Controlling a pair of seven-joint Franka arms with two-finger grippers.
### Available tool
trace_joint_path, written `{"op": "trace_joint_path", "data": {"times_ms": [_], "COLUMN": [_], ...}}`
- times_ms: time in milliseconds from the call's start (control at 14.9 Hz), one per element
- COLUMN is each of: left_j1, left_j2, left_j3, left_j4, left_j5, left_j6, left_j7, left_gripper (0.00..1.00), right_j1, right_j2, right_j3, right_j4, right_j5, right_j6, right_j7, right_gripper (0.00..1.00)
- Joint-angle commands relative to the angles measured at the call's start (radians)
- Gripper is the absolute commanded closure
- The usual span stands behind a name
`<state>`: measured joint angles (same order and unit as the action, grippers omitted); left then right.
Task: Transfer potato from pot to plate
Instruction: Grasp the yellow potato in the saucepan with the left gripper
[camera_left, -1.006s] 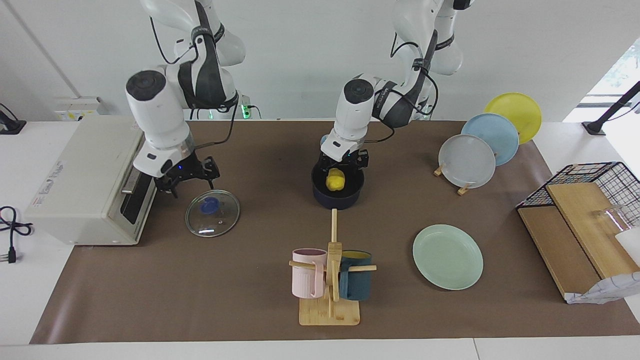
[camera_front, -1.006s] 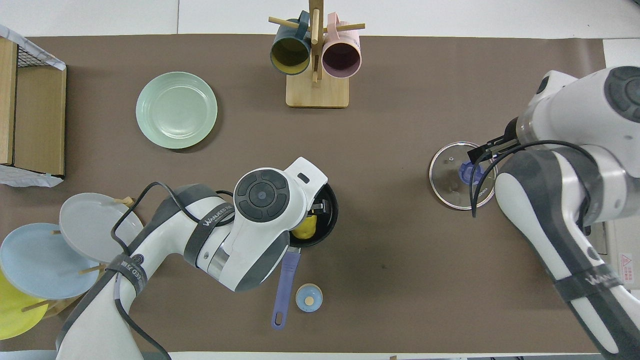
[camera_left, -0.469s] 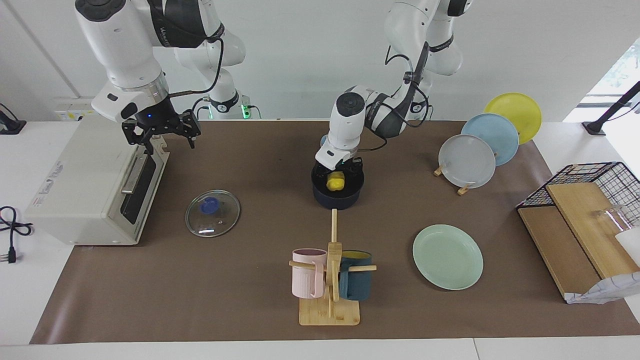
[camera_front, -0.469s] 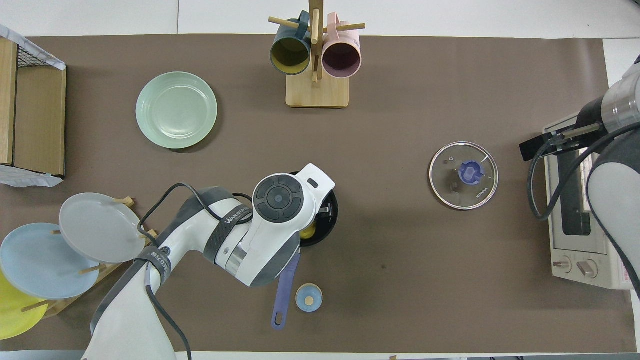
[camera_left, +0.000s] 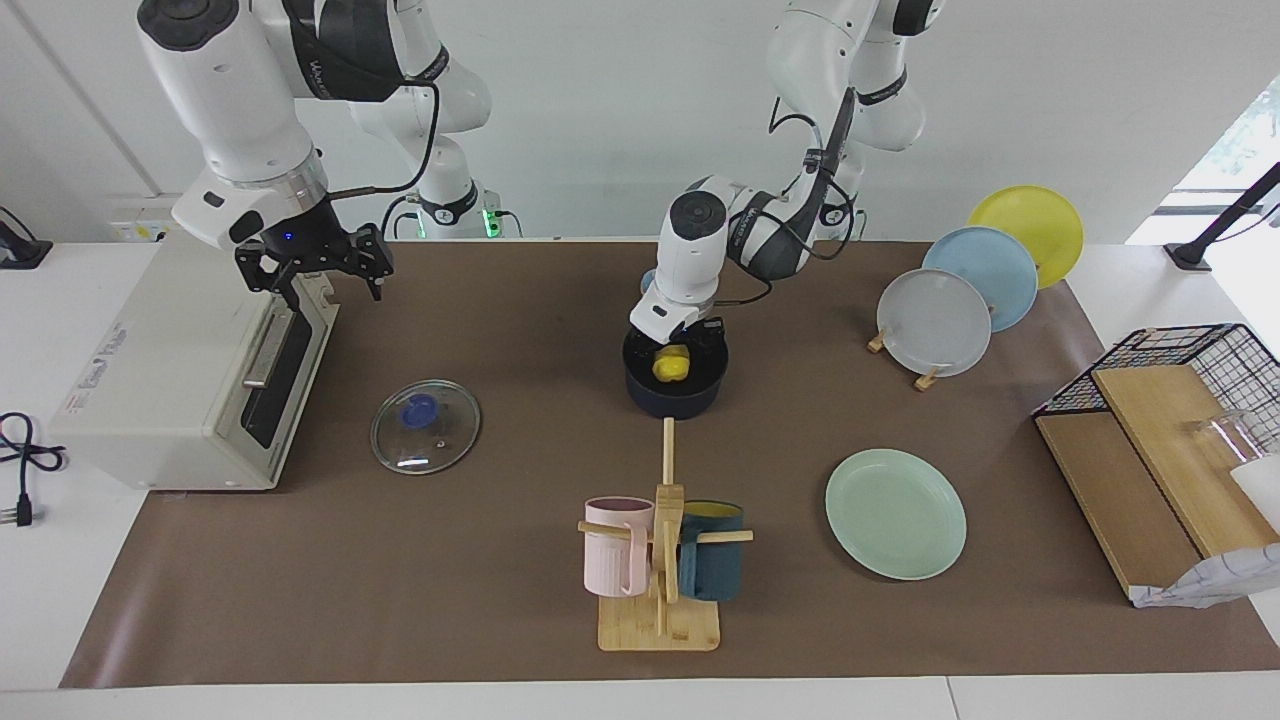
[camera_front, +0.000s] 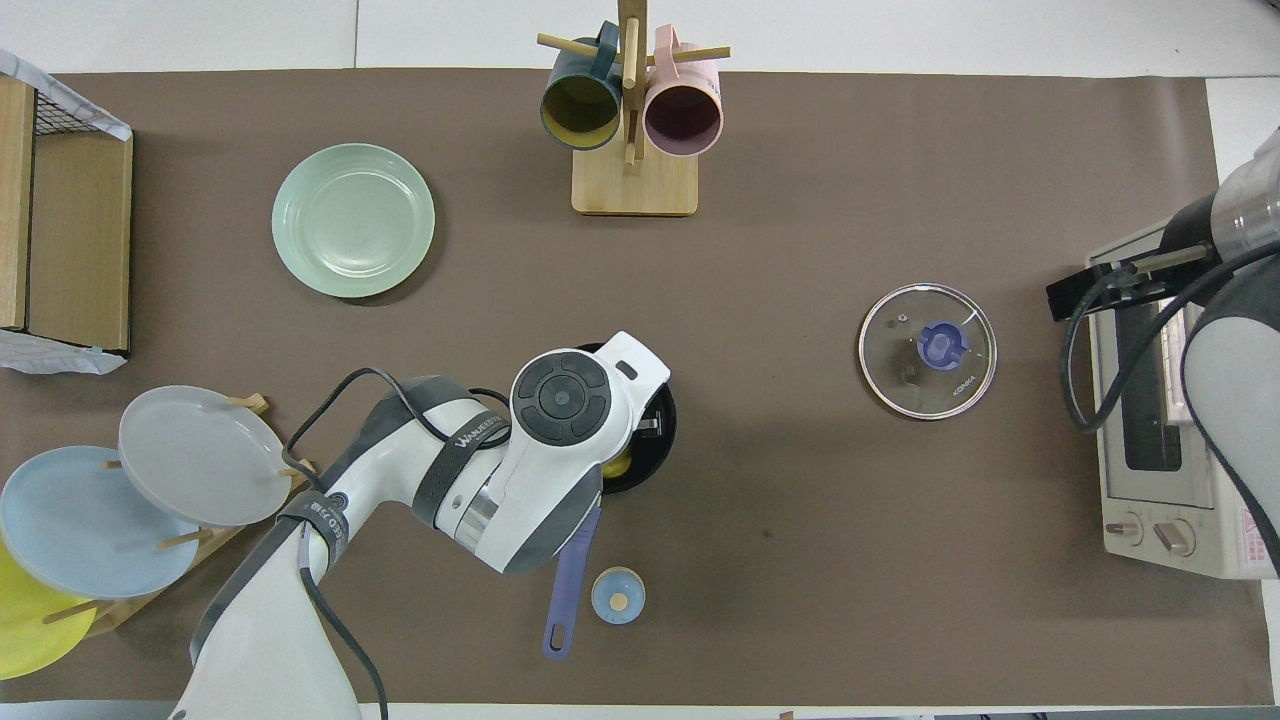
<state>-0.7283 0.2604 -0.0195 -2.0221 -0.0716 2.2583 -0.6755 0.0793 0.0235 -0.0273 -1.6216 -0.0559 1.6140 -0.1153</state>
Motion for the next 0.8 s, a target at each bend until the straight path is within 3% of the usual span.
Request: {"op": "trace_joint_path", "data": {"times_ms": [0, 134, 201, 469, 737], "left_j1": [-0.022, -0.02, -0.02, -0.01, 0.087], "left_j2": [-0.009, -0.009, -0.009, -0.026, -0.119], "left_j3": [0.018, 0.018, 0.018, 0.018, 0.023], "left_j4": [-0.024, -0.023, -0.021, 0.0, 0.21], "left_j5": [-0.014, -0.014, -0.014, -0.014, -0.04], "left_j6": [0.012, 0.004, 0.004, -0.032, -0.361], "left_j7": [-0.001, 0.0, -0.001, -0.01, 0.016], "left_gripper": [0.59, 0.95, 1.0, 1.0, 1.0], "right_j1": [-0.026, -0.033, -0.045, -0.088, -0.104], "right_j2": [-0.016, -0.008, -0.008, -0.008, -0.017], "right_j3": [0.006, 0.006, 0.007, 0.01, 0.014], "right_j4": [-0.021, -0.014, -0.014, -0.017, -0.037], "right_j5": [0.021, 0.019, 0.019, 0.022, 0.022], "right_j6": [-0.003, -0.003, -0.005, -0.02, -0.022], "right_j7": [0.019, 0.022, 0.022, 0.017, 0.013], "right_gripper": [0.0, 0.0, 0.0, 0.0, 0.0]}}
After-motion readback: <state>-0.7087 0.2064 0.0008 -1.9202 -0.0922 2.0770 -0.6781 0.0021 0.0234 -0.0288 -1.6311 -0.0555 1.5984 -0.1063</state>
